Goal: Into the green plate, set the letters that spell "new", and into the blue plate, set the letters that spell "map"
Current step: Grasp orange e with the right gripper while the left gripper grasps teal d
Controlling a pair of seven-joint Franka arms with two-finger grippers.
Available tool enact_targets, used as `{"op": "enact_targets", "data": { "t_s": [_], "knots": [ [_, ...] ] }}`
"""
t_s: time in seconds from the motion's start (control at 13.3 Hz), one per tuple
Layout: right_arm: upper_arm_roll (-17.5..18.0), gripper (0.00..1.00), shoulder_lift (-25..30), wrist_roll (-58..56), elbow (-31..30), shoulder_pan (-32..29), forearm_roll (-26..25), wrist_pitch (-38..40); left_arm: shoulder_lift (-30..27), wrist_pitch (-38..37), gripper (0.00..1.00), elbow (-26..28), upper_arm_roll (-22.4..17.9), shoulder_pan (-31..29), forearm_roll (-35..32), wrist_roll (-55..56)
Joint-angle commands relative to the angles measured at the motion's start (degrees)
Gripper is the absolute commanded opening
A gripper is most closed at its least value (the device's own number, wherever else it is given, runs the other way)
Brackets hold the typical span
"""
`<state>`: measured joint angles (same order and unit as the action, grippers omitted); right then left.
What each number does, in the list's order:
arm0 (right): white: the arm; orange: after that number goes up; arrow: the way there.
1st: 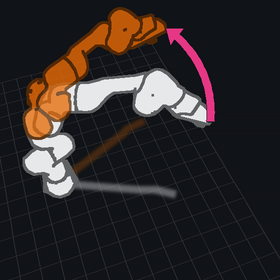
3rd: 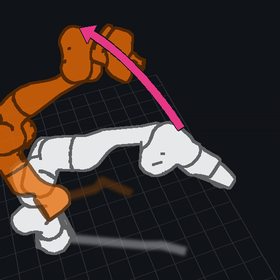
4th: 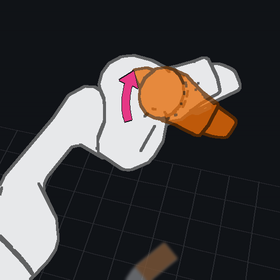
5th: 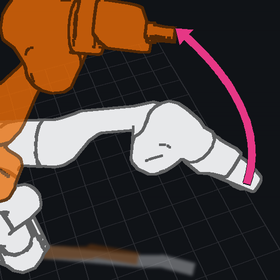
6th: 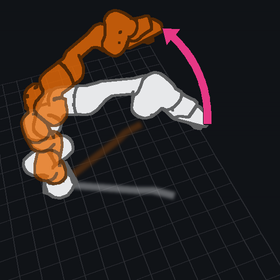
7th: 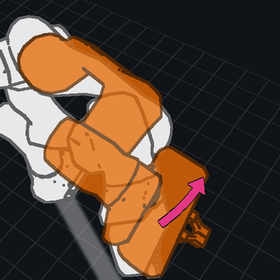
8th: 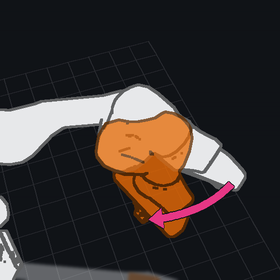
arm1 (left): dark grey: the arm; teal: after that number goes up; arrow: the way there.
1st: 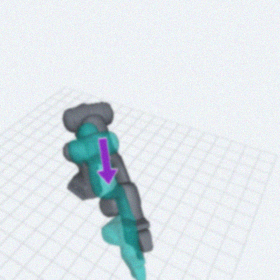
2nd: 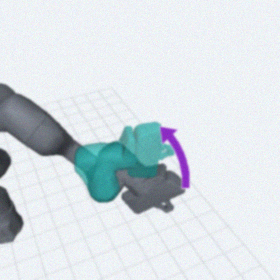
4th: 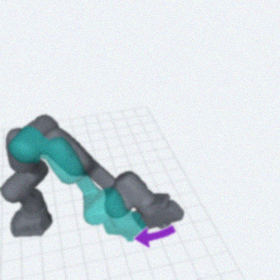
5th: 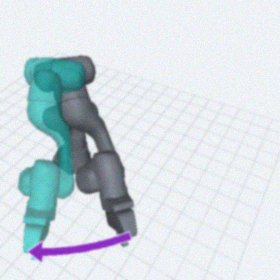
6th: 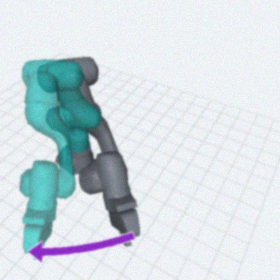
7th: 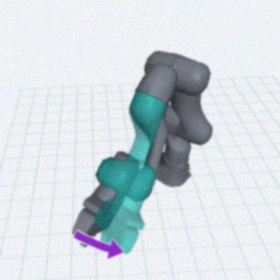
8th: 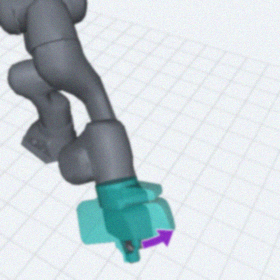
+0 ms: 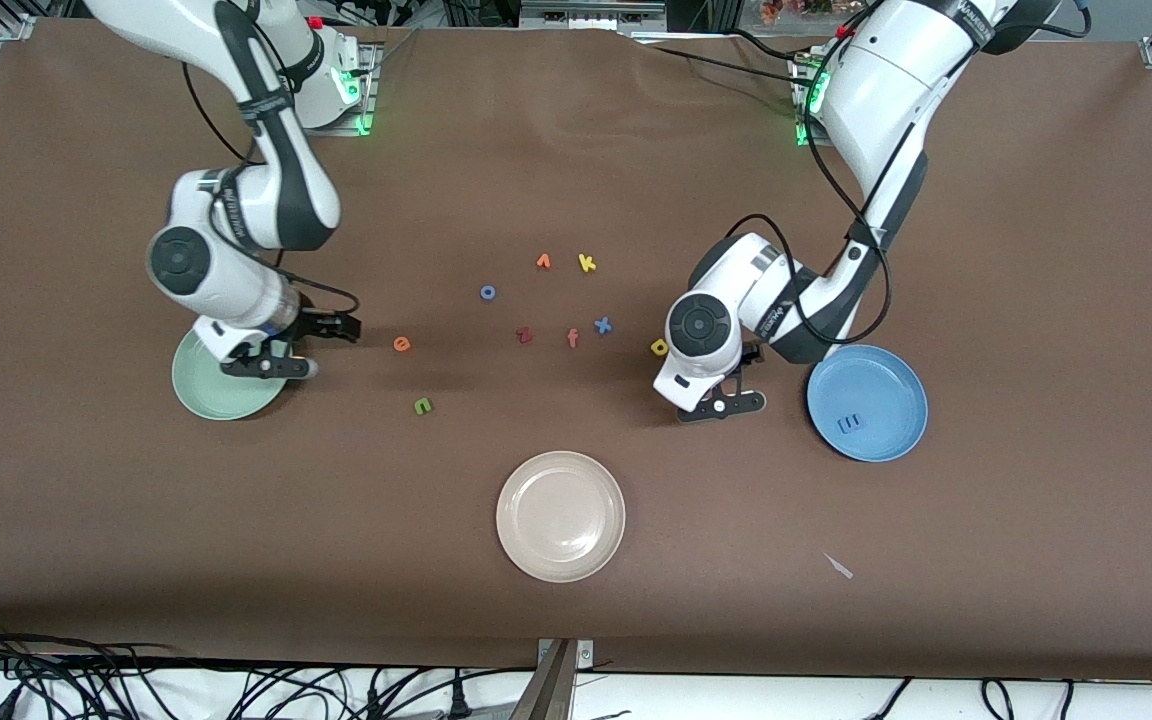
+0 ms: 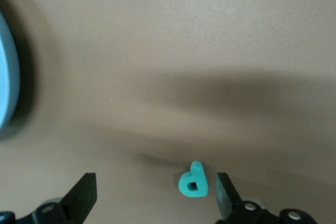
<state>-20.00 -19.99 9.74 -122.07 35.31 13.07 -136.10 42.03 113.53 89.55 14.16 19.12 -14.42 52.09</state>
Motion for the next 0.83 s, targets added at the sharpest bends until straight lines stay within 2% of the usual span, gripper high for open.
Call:
{"op": "enact_targets", "data": {
  "t_s": [0.0, 0.15, 0.38, 0.45, 0.53, 0.6, 0.68, 0.75],
  "knots": [
    [-0.4, 1.00, -3.6, 5.5, -0.5, 4.6, 1.0, -6.4, -0.5, 2.6, 1.00, 0.9, -0.4, -2.4, 11.9, 1.2],
    [1.2, 1.00, -5.0, 9.7, -1.4, 5.7, 1.1, -11.2, -0.7, 5.1, 0.99, 3.1, -0.4, -2.5, 13.7, 1.3],
    [2.4, 1.00, -6.5, 11.8, -1.4, 5.8, 1.1, -13.0, -1.3, 11.6, 0.97, 7.9, -0.4, -2.2, 13.5, 1.2],
    [2.6, 0.99, -6.8, 11.9, -1.4, 5.8, 1.1, -13.1, -1.3, 11.8, 0.91, 8.0, -0.4, -2.2, 13.5, 1.3],
    [2.8, 0.95, -7.0, 11.9, -1.4, 5.8, 1.1, -13.1, -1.3, 11.8, 0.76, 8.0, -0.4, -2.1, 13.5, 1.2],
    [2.8, 0.92, -7.3, 12.0, -1.4, 5.8, 1.1, -13.1, -1.3, 11.8, 0.52, 8.0, -0.4, -2.0, 13.5, 1.0],
    [2.8, 0.88, -7.4, 12.0, -1.3, 5.7, 1.1, -13.1, -1.3, 11.8, 0.34, 8.0, -0.4, -1.9, 13.5, 1.1],
    [2.9, 0.87, -7.6, 12.0, -1.2, 5.7, 1.7, -13.1, -1.3, 11.8, 0.21, 8.0, -0.4, -1.9, 13.5, 1.1]
  ]
}}
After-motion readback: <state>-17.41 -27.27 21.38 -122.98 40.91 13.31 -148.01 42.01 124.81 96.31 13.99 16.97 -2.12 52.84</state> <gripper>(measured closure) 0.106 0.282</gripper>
